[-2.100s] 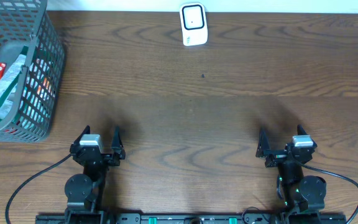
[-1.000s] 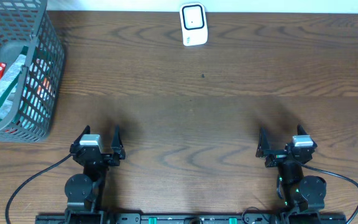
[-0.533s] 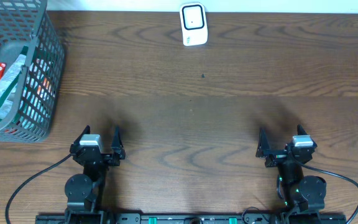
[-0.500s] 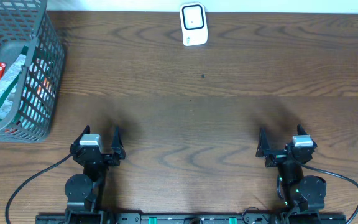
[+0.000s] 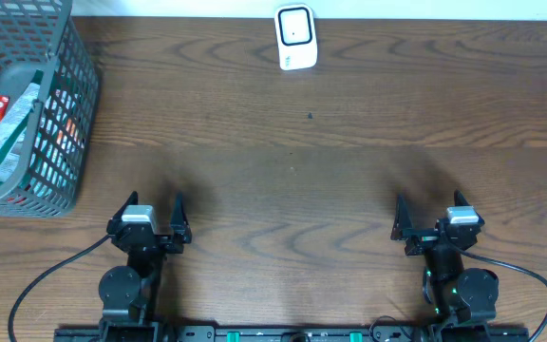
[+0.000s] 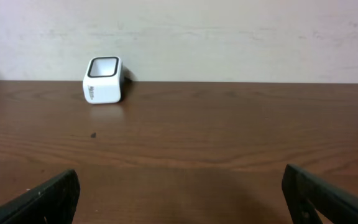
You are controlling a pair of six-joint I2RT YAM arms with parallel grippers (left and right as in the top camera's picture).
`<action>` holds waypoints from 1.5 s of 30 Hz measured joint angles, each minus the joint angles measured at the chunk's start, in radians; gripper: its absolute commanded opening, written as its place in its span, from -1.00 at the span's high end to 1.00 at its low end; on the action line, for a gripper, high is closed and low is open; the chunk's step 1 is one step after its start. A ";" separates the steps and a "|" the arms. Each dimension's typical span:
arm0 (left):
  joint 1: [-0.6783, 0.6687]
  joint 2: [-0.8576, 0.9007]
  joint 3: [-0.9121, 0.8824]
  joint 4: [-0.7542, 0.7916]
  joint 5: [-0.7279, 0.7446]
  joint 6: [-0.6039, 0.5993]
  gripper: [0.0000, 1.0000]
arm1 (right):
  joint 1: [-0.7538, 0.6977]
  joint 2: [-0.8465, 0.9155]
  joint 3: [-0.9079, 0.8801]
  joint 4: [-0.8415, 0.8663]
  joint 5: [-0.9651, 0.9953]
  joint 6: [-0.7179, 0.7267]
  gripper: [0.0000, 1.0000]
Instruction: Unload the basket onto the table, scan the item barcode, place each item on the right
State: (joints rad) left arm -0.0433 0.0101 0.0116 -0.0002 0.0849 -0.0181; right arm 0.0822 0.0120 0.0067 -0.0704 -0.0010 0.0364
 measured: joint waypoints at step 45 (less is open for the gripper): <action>0.125 1.413 1.976 -1.266 -0.251 0.007 -0.96 | 0.000 0.000 0.000 0.000 -0.003 0.000 -0.99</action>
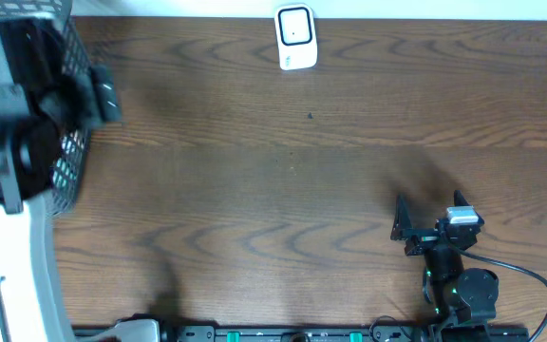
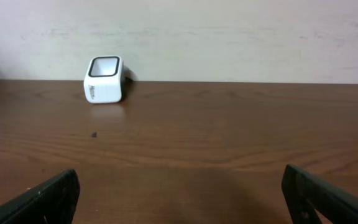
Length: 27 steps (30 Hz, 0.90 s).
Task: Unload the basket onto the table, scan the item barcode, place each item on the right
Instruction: 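Reach the left gripper into the basket and grasp the green-white glove package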
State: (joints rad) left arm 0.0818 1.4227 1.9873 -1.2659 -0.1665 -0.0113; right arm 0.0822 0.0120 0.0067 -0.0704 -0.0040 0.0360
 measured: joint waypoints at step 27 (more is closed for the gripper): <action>0.497 0.459 0.001 0.090 -0.041 0.043 -0.96 | 0.000 0.000 0.000 0.000 0.000 0.000 -0.99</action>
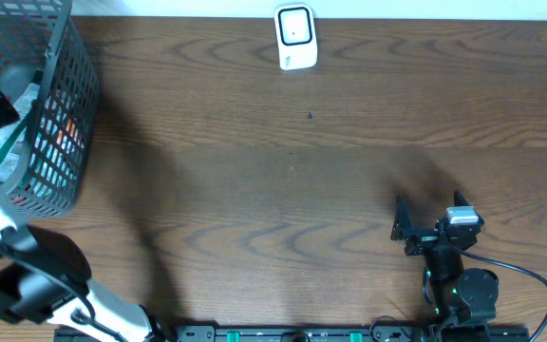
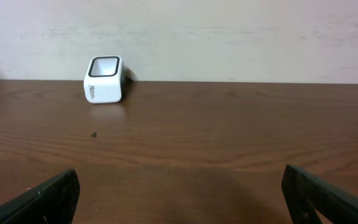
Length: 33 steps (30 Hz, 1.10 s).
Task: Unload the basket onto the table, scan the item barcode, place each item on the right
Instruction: 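Reach the left gripper into the basket and grasp the green-white glove package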
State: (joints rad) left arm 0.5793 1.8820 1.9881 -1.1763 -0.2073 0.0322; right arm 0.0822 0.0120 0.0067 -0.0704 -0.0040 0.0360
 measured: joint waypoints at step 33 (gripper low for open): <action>0.010 0.373 0.000 0.072 0.104 0.193 -0.43 | 0.000 0.000 0.000 0.000 0.000 0.000 -0.99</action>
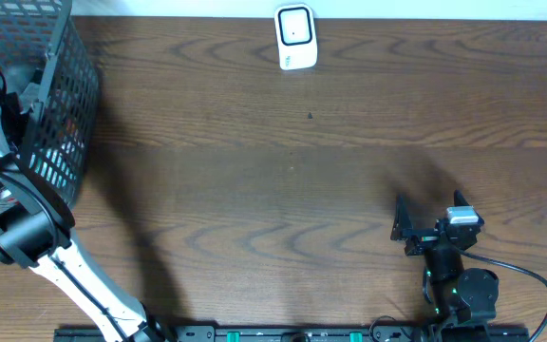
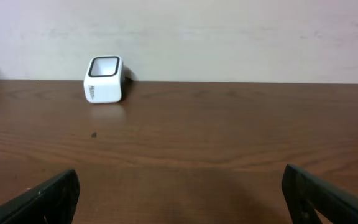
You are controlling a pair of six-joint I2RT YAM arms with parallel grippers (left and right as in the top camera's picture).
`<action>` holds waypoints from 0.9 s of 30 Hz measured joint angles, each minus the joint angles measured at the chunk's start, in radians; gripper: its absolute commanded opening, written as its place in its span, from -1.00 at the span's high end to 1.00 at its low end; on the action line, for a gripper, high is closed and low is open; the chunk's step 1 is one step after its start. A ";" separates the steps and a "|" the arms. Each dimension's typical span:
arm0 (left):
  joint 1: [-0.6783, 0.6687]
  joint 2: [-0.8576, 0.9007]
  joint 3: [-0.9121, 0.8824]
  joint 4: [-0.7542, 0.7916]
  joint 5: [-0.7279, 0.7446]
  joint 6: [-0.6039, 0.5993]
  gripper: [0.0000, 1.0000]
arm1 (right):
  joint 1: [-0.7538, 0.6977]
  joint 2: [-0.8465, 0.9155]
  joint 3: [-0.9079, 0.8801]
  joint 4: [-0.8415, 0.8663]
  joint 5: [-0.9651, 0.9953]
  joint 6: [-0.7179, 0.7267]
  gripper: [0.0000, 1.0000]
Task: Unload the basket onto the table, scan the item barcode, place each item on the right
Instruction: 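Reach the left gripper into the basket and grasp the green-white glove package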
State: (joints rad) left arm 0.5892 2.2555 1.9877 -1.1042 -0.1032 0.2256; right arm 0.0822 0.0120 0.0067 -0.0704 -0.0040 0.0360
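The white barcode scanner (image 1: 294, 36) stands at the table's far edge; in the right wrist view the scanner (image 2: 104, 79) faces up, far ahead to the left. The grey mesh basket (image 1: 65, 85) at the far left holds packaged items, and red-and-white packaging (image 1: 60, 138) shows through its wall. My left arm reaches from the front left into the basket. Its gripper is a dark shape low inside, and its jaws are hidden. My right gripper (image 1: 425, 217) rests open near the front right; the same gripper (image 2: 182, 199) has nothing between its fingers.
The left arm's white link and black joint (image 1: 17, 228) hang over the table's left side. Bare wooden tabletop (image 1: 292, 190) lies between basket, scanner and right arm. A small dark speck (image 1: 310, 116) sits in front of the scanner.
The left arm has shifted over the basket: its white link now lies across the basket's left part, and the gripper sits a little farther back inside. The right arm has not moved.
Both grippers first rested open at the front edge. Then the left arm was raised high over the basket, close to the overhead camera. After that its gripper was down inside the basket, where it still is. The right arm stayed still throughout.
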 measured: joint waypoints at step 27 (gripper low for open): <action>0.016 0.008 -0.042 0.135 0.000 0.011 -0.40 | 0.000 0.000 0.000 0.000 0.000 0.000 -0.99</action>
State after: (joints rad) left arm 0.6052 2.2635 1.9457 -0.9695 -0.1036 0.2363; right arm 0.0822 0.0120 0.0067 -0.0704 -0.0040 0.0360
